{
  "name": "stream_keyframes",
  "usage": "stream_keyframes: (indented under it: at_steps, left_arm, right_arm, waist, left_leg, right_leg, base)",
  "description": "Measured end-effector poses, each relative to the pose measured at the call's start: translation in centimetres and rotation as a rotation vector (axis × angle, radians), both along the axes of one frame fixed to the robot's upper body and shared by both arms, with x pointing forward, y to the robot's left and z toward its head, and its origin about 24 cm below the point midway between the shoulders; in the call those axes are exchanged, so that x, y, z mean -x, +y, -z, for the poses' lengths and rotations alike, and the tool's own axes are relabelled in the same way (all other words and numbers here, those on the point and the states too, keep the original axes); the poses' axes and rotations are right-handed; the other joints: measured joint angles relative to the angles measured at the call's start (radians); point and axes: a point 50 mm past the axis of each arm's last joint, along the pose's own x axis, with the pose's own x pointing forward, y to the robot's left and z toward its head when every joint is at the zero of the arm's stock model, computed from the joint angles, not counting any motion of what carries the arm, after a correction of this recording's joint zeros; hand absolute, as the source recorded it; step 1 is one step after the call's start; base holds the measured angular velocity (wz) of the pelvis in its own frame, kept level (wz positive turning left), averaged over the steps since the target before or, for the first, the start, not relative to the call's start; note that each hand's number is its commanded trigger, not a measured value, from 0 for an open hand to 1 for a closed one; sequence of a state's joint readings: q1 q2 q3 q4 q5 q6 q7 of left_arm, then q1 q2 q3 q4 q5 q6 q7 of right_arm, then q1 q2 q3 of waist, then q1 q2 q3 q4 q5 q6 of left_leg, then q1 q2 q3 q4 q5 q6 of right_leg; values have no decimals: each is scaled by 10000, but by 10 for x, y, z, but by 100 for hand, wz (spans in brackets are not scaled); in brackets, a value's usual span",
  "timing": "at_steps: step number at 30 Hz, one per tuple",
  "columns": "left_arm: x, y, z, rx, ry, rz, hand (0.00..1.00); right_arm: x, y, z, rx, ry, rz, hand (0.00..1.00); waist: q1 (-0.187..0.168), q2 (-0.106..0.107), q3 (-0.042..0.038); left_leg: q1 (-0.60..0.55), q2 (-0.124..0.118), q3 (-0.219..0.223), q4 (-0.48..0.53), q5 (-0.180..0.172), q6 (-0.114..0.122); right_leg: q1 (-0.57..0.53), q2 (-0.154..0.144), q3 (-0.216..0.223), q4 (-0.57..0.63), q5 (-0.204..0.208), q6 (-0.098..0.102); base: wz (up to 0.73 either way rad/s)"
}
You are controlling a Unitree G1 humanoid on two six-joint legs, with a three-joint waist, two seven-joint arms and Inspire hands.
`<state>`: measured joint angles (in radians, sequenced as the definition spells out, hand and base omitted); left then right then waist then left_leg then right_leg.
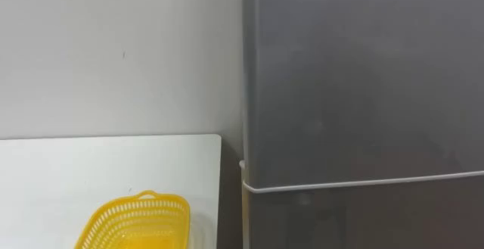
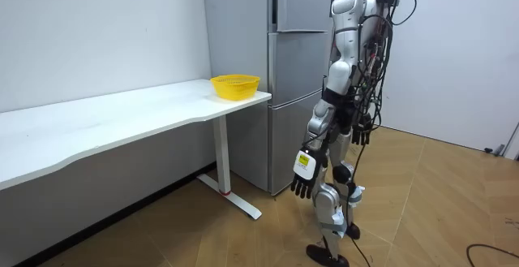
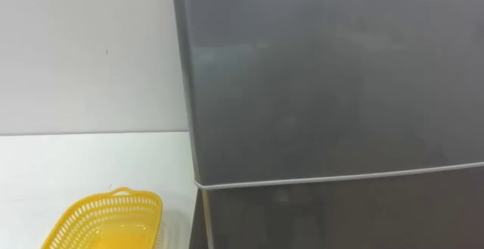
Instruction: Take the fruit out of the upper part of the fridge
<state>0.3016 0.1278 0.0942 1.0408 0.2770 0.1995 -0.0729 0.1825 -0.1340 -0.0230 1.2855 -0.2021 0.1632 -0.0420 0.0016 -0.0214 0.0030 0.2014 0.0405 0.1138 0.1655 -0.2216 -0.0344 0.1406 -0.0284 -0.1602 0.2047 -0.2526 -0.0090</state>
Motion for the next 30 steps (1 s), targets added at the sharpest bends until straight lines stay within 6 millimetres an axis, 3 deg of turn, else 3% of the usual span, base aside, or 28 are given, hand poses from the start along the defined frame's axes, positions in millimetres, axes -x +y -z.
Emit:
stream_keyframes:
  at_steps: [20, 30]
  left_arm:
    - [-3, 4, -1, -334, -143, -10, 0]
    - [0, 3, -1, -486, -276, -716, 0]
  right_arm:
    - [-5, -8, -3, 948, -495, 435, 0]
    - [-1, -5, -2, 513, -491, 855, 0]
  waist:
    - [-62, -5, -3]
    - [-93, 1, -7]
  left_leg:
    - [48, 2, 3, -3, 0, 0]
    - [107, 9, 138, 8, 0, 0]
  right_leg:
    - [47, 16, 75, 3, 62, -1]
    - [97, -8, -22, -25, 64, 3]
  base:
    - [-1]
    - [2]
